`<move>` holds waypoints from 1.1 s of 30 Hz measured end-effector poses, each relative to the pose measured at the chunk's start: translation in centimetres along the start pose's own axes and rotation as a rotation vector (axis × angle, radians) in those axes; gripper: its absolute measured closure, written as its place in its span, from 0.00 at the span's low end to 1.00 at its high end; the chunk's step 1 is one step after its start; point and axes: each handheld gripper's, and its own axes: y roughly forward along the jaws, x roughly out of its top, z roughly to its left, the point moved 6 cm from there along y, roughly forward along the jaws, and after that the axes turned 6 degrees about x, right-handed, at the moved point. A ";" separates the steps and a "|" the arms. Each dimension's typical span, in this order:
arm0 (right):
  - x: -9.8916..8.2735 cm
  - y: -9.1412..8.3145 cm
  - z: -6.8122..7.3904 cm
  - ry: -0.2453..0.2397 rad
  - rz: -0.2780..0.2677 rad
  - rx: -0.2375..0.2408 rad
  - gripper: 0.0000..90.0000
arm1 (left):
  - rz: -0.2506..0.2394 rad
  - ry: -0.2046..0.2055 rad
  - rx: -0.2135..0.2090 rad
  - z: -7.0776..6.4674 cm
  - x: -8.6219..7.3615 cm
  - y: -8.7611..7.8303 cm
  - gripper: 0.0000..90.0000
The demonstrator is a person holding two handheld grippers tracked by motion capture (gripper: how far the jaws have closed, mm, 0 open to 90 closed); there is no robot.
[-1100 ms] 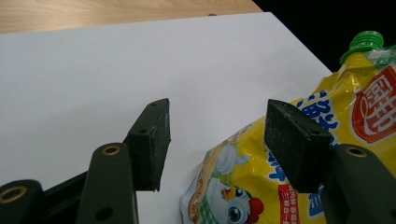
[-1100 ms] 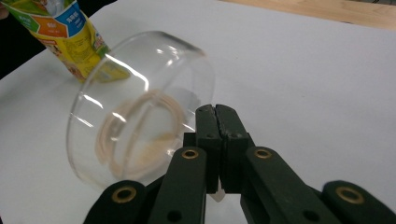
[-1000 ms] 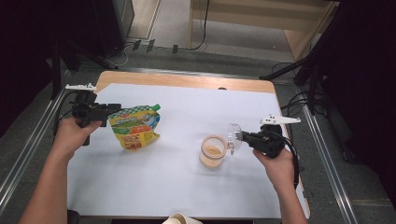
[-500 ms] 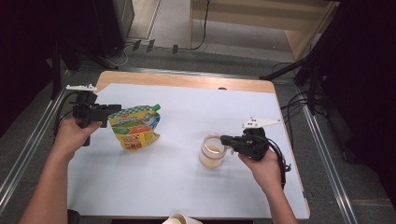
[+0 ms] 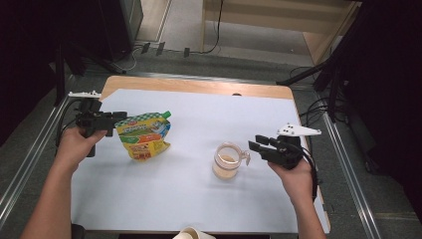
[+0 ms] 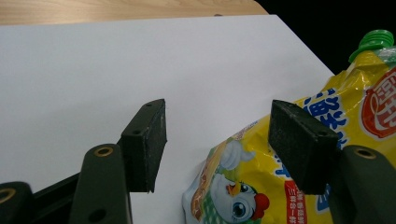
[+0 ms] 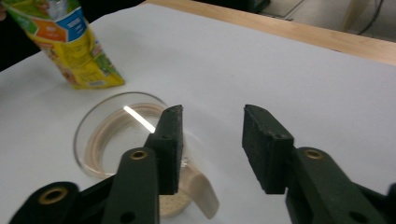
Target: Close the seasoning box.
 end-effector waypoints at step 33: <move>-4.6 0.1 -7.3 0.084 -0.010 -0.122 0.23 | 0.040 -0.019 0.041 0.8 -1.3 0.6 0.41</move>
